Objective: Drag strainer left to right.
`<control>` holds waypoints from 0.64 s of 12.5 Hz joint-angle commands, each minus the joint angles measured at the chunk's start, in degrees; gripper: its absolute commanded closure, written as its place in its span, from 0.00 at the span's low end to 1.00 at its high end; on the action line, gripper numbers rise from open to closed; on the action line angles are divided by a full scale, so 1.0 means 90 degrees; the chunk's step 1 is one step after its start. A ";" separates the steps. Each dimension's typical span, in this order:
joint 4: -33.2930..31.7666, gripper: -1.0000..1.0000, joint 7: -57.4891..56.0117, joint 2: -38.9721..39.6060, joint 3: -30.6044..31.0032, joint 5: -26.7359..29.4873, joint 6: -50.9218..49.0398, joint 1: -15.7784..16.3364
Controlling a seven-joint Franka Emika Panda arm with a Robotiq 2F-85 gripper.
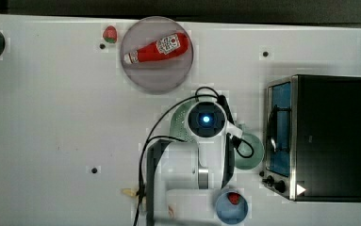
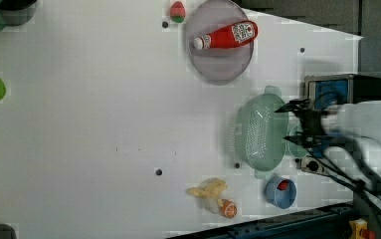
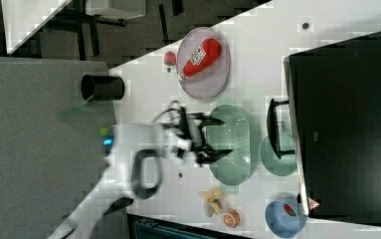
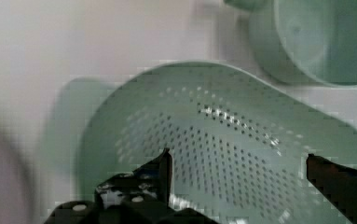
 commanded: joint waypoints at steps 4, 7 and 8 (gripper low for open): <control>0.1222 0.00 -0.1721 -0.2046 0.0210 0.0505 -0.2988 0.0013; 0.2038 0.00 -0.3210 -0.2391 0.0258 0.0503 -0.4126 0.0014; 0.2248 0.00 -0.3340 -0.2437 0.0252 0.0516 -0.4450 0.0012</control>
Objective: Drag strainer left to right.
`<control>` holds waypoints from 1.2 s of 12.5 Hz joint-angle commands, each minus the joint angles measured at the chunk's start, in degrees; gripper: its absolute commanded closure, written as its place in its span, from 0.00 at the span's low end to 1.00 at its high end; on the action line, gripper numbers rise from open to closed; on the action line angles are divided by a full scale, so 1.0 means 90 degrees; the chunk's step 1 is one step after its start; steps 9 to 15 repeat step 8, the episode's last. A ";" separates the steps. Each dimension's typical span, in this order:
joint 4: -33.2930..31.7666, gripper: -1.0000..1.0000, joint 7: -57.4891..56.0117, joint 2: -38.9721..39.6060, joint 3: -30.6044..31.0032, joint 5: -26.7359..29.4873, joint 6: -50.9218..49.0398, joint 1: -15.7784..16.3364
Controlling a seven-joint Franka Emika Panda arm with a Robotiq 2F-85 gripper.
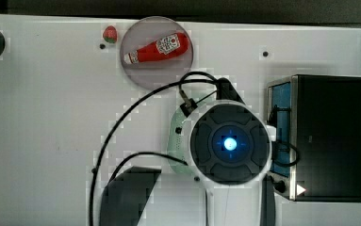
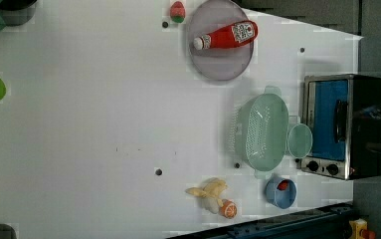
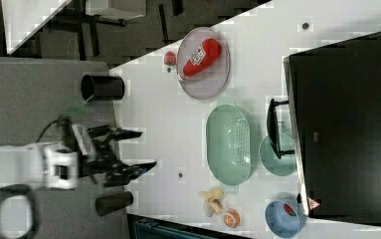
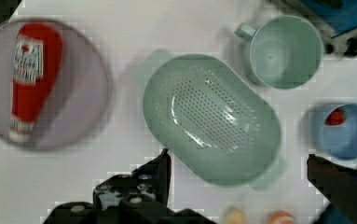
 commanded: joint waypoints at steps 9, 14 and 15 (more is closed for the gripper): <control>0.0967 0.00 -0.1120 -0.0169 -0.0001 0.0052 -0.1192 -0.0059; 0.0967 0.00 -0.1120 -0.0169 -0.0001 0.0052 -0.1192 -0.0059; 0.0967 0.00 -0.1120 -0.0169 -0.0001 0.0052 -0.1192 -0.0059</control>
